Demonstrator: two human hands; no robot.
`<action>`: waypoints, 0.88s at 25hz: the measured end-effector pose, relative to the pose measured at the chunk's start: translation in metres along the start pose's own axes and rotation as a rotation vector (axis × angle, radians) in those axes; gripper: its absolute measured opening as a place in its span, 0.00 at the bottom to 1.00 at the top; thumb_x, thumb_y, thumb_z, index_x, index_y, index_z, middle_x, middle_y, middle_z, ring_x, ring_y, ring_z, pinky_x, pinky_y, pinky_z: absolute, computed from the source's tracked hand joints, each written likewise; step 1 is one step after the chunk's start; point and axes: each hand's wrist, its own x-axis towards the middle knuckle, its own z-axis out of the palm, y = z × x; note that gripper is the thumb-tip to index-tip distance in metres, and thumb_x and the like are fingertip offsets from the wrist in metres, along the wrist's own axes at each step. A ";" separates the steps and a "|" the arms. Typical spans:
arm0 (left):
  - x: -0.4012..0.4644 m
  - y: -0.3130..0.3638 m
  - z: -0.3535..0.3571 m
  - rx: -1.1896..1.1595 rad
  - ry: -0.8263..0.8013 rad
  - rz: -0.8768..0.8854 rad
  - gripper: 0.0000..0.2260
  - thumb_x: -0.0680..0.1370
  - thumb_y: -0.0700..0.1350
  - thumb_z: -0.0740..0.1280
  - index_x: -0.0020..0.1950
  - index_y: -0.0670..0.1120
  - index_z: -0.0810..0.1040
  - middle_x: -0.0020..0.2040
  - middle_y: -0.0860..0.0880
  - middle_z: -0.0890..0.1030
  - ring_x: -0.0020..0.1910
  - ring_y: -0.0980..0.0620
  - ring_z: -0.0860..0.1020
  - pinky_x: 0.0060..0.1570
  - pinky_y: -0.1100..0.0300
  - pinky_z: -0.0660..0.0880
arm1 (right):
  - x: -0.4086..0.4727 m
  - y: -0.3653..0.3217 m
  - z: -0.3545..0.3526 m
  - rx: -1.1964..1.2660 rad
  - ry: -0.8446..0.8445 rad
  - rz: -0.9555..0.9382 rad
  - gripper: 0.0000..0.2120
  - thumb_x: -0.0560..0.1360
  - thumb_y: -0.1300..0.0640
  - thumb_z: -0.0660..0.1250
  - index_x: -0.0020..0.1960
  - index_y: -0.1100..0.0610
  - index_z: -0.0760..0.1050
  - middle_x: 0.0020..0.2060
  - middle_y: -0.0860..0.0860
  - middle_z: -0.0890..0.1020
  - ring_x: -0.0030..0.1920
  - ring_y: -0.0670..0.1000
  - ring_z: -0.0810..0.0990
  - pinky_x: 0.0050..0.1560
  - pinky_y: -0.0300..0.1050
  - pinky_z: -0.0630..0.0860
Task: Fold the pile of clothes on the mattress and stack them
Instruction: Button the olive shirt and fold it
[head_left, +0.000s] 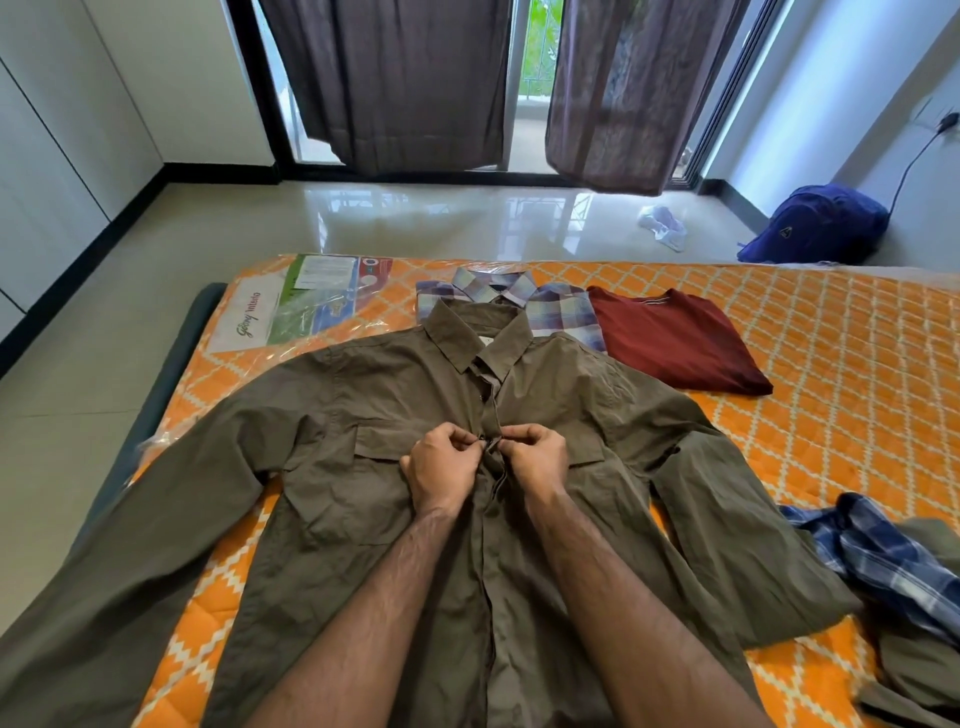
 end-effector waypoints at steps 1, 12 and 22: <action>0.000 -0.002 0.000 -0.017 -0.003 -0.005 0.08 0.73 0.55 0.73 0.43 0.52 0.83 0.42 0.55 0.85 0.50 0.52 0.81 0.49 0.56 0.61 | -0.001 0.001 0.002 -0.009 0.016 -0.010 0.10 0.68 0.67 0.74 0.37 0.52 0.83 0.36 0.51 0.87 0.41 0.52 0.86 0.50 0.50 0.84; -0.007 -0.018 0.006 -0.125 0.010 0.109 0.02 0.70 0.56 0.71 0.40 0.60 0.82 0.41 0.59 0.84 0.48 0.55 0.82 0.55 0.47 0.74 | -0.004 0.007 0.012 0.074 0.110 -0.014 0.10 0.71 0.66 0.74 0.40 0.52 0.80 0.37 0.52 0.85 0.39 0.50 0.84 0.46 0.46 0.82; -0.008 -0.024 0.011 -0.127 0.074 0.176 0.04 0.72 0.48 0.75 0.43 0.58 0.85 0.44 0.59 0.83 0.50 0.54 0.79 0.53 0.51 0.69 | -0.009 0.009 0.023 0.057 0.207 -0.034 0.08 0.72 0.64 0.74 0.43 0.52 0.78 0.37 0.49 0.83 0.42 0.50 0.84 0.48 0.45 0.81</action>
